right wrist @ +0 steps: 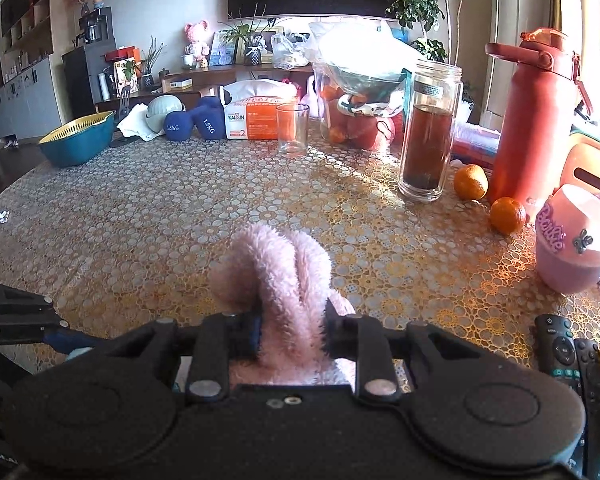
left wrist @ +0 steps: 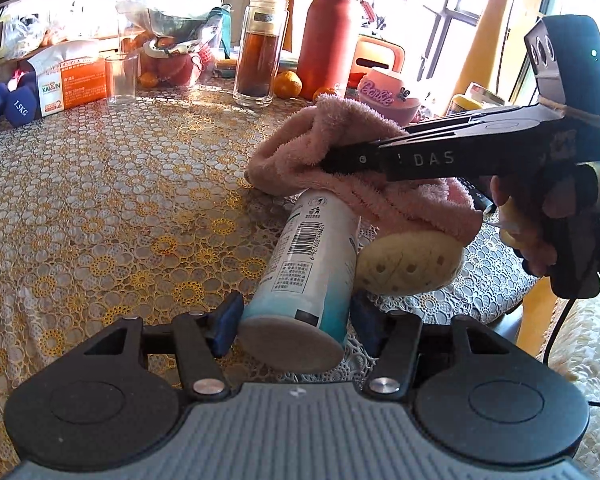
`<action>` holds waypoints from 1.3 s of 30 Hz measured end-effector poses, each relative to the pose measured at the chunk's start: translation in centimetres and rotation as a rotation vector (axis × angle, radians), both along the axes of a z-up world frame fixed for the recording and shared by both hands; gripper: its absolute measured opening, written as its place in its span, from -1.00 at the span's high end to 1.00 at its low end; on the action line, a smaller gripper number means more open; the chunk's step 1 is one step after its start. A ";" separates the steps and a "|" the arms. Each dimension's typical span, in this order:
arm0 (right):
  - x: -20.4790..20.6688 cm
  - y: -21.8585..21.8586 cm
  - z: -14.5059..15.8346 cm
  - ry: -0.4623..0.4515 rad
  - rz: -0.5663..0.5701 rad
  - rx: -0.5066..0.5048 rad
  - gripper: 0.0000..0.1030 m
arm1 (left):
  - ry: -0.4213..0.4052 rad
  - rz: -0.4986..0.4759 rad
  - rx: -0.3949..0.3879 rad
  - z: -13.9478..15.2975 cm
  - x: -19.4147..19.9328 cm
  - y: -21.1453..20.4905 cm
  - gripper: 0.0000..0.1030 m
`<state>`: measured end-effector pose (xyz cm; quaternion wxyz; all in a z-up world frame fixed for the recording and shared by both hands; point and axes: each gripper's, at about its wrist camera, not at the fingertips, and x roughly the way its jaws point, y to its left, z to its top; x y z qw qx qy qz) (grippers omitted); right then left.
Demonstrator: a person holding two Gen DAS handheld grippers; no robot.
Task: Clean container
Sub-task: 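Rub the pink towel over the bottle held by the left gripper, right gripper, then sweep the towel back and forth across the bottle with the right gripper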
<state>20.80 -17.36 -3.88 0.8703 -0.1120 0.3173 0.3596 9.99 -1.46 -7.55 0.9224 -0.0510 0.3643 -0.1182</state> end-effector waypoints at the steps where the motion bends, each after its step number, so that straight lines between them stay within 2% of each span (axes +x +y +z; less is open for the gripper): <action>1: -0.2 0.0 0.2 -0.008 -0.002 0.001 0.53 | -0.005 -0.004 0.015 0.1 -0.1 -0.2 -0.12; 4: -1.8 0.2 1.2 -0.051 0.026 -0.008 0.53 | -0.016 -0.011 0.046 0.1 -0.3 -0.6 -0.11; 8: -5.2 1.6 2.5 -0.088 0.171 -0.011 0.53 | -0.018 -0.014 0.054 0.1 -0.3 -0.6 -0.11; 14: -8.3 3.1 1.6 -0.022 0.308 -0.019 0.54 | -0.025 -0.020 0.077 -0.1 -0.3 -0.9 -0.11; 17: -7.4 3.0 1.3 0.005 0.294 -0.005 0.53 | -0.026 -0.022 0.088 0.0 -0.3 -1.1 -0.11; 26: -2.5 2.5 0.5 0.010 0.180 -0.020 0.53 | -0.036 -0.027 0.097 -0.2 -0.4 -1.1 -0.11; 33: -0.1 2.6 -0.1 -0.043 0.112 -0.091 0.52 | -0.034 -0.025 0.098 -0.1 -0.4 -1.2 -0.11; 36: 0.7 2.5 -0.6 -0.081 0.061 -0.151 0.51 | -0.032 -0.023 0.099 -0.1 -0.4 -1.2 -0.11; 39: 1.1 1.6 -0.7 -0.038 0.042 -0.101 0.51 | -0.024 -0.028 0.106 -0.2 -0.3 -1.4 -0.11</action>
